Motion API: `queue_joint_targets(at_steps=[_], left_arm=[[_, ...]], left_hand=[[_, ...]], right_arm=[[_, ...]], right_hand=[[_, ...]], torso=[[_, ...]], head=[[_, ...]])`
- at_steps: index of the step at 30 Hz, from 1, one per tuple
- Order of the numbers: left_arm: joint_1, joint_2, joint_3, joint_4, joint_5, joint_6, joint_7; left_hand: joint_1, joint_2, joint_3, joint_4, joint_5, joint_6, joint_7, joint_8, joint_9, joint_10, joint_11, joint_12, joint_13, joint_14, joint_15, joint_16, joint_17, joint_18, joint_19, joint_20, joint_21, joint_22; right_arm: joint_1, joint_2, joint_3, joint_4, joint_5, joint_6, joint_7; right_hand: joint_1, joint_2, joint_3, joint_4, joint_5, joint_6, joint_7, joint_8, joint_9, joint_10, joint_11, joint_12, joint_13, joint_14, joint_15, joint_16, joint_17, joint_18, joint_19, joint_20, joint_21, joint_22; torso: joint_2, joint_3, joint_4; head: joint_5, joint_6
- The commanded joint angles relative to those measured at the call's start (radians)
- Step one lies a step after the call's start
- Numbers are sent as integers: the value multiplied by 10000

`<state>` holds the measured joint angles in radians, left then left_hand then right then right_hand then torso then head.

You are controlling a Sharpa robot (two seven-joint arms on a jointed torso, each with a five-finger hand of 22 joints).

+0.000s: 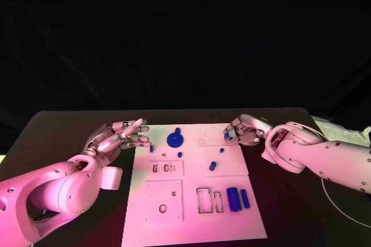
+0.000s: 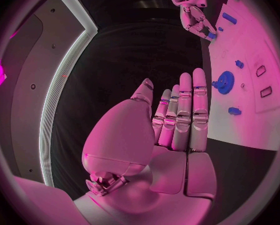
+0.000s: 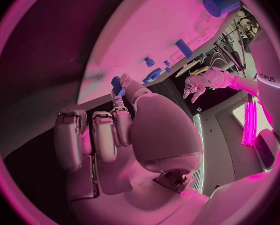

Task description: Assemble the parts on the task board

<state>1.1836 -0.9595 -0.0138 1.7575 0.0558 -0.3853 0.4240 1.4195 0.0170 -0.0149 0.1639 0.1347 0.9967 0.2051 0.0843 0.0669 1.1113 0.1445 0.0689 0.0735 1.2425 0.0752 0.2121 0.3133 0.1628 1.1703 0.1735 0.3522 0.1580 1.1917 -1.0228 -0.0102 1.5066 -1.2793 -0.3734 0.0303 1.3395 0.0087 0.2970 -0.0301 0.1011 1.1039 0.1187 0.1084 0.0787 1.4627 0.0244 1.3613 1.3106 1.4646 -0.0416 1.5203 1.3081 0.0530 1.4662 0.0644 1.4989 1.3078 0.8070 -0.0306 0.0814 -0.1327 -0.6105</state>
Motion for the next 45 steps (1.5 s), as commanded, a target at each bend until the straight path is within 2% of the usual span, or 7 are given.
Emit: queue_joint_targets(at_steps=[1, 6, 14, 19, 22, 32, 45], left_arm=[[6, 50, 6, -58, 15, 164, 56], [3, 112, 4, -175, 15, 182, 65], [-2, 239, -3, -400, 28, 210, 72], [-4, 309, -11, -465, 42, 216, 63], [-4, 323, -17, -477, 45, 212, 60], [-4, 347, -22, -489, 48, 219, 65], [-5, 349, -23, -484, 48, 234, 63]], left_hand=[[5, 84, -16, -55, -30, -6, 8, -37, -1, -79, -9, -36, -4, -76, 8, 2, 16, 163, -89, 5, 41, 9], [5, 84, -16, -55, -30, -6, 8, -37, -1, -79, -9, -36, -4, -76, 8, 2, 16, 163, -89, 5, 41, 9], [11, 91, -13, -61, -29, -7, 7, -39, -1, -81, -10, -36, -4, -76, 7, 2, 26, 163, -91, 5, 45, 12], [13, 95, -11, -63, -29, -5, 5, -39, -1, -79, -11, -35, -4, -77, 7, 1, 31, 163, -92, 5, 47, 14], [14, 96, -11, -64, -29, -4, 4, -39, -1, -78, -11, -34, -3, -78, 7, 1, 33, 163, -93, 5, 48, 14], [14, 96, -11, -64, -29, -4, 4, -39, -1, -78, -11, -34, -3, -78, 7, 1, 33, 163, -93, 5, 48, 14], [15, 101, -11, -67, -30, 1, 0, -38, 0, -73, -13, -31, -2, -84, 8, -2, 42, 162, -99, 5, 50, 17]], right_arm=[[78, 88, 12, 579, 283, -428, -1040], [129, 439, 13, 1287, 36, -476, -1799], [19, 1559, -15, 2091, -1180, -317, -2997], [-124, 2075, -84, 2087, -1518, -165, -3332], [-280, 2352, -115, 2017, -1759, -152, -3497], [-659, 3010, -203, 1805, -2314, 67, -3934], [-828, 3292, -241, 1520, -2865, 327, -4196]], right_hand=[[-200, 31, 7, 91, 34, 249, -171, 125, 128, -87, -53, -158, 998, 830, -89, 12, 1455, -166, 292, -76, 2, 910], [-283, 38, 28, 122, 41, 211, -164, 98, 119, -191, -50, -355, 866, 822, -90, -6, 1420, -152, 261, -81, -31, 838], [-364, 17, 54, 140, 59, 170, -153, 65, 108, -305, -43, -577, 719, 821, -87, -9, 1424, -141, 239, -83, -57, 786], [-497, -105, 35, 164, 216, 167, -148, 47, 103, -324, -39, -638, 685, 823, -82, -10, 1430, -140, 238, -80, -66, 777], [-507, -113, 46, 163, 256, 172, -152, 46, 103, -328, -41, -655, 675, 822, -84, -13, 1426, -140, 239, -81, -67, 777], [-504, -124, 66, 147, 300, 180, -159, 46, 104, -335, -47, -677, 661, 818, -87, -23, 1405, -136, 231, -82, -78, 756], [-516, -159, 68, 135, 322, 185, -157, 44, 104, -338, -48, -692, 652, 818, -90, -24, 1406, -134, 228, -84, -83, 747]], torso=[[-41, -12, -18], [-113, -34, -16], [-246, -73, 37], [-301, -117, 79], [-320, -133, 55], [-324, -140, 68], [-313, -132, 54]], head=[[33, -22], [82, -87], [207, -287], [212, -399], [275, -450], [352, -548], [455, -654]])
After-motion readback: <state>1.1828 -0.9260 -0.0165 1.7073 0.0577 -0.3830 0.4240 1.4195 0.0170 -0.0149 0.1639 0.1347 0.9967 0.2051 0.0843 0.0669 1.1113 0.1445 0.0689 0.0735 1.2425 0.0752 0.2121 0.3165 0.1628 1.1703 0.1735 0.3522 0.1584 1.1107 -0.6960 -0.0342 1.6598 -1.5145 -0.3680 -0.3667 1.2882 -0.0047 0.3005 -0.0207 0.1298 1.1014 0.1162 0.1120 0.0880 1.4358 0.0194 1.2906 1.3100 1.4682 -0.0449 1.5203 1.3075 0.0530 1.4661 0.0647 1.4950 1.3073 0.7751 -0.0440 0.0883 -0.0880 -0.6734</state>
